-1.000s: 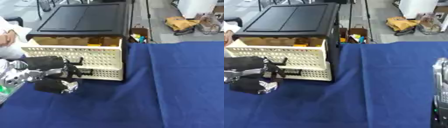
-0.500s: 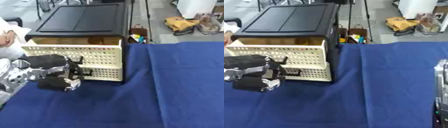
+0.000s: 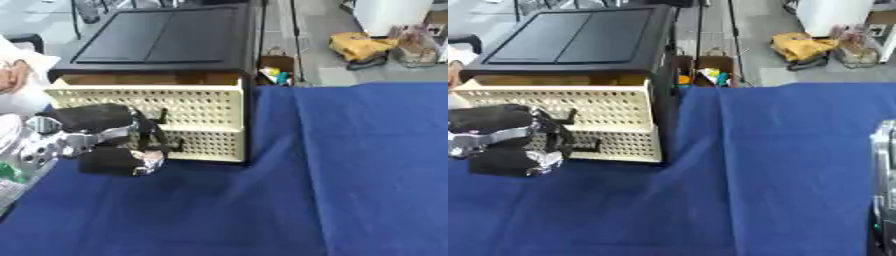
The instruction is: Pick up objects from table and place into drawer.
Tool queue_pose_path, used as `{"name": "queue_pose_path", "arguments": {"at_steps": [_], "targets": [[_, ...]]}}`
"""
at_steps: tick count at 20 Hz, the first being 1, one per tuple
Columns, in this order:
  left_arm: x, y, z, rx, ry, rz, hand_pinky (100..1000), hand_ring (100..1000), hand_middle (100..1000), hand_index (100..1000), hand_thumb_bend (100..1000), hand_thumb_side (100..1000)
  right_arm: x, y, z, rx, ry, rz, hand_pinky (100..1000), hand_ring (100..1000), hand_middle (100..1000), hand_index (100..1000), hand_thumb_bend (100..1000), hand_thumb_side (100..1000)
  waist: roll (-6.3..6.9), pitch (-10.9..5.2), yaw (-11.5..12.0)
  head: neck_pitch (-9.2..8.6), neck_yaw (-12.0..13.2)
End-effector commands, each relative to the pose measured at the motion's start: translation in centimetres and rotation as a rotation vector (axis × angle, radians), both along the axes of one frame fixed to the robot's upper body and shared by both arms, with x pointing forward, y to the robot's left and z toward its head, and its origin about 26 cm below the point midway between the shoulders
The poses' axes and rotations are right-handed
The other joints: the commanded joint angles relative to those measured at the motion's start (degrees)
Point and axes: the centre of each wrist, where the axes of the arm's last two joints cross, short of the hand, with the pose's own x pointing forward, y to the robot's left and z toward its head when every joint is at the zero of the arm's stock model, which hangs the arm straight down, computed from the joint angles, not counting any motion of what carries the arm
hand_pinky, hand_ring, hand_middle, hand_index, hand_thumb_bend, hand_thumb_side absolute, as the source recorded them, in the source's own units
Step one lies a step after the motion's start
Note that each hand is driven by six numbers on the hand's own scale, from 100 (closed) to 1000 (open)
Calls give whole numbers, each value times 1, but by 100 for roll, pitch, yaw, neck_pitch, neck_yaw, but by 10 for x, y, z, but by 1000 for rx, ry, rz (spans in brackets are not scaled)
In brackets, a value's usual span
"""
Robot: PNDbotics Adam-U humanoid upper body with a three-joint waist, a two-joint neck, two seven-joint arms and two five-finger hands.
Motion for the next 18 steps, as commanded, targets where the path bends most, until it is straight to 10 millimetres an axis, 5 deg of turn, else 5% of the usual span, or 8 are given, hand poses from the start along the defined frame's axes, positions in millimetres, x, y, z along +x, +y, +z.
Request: {"name": "queue_pose_path", "arguments": {"at_steps": [1,18], "targets": [[-3,2,13,-5,-42,33,100,154,557,847,100,1000,-5,-1,7,5,-28,2,654,744,518,612,100,840,17,-88,-8,-75,27],[-2,-4,20,-26,-81,95,100,155,566,860,100,1000,-5,0,8,14,-31,5,654,744,516,610,100,831,36,-54,-66,-117,72]]}}
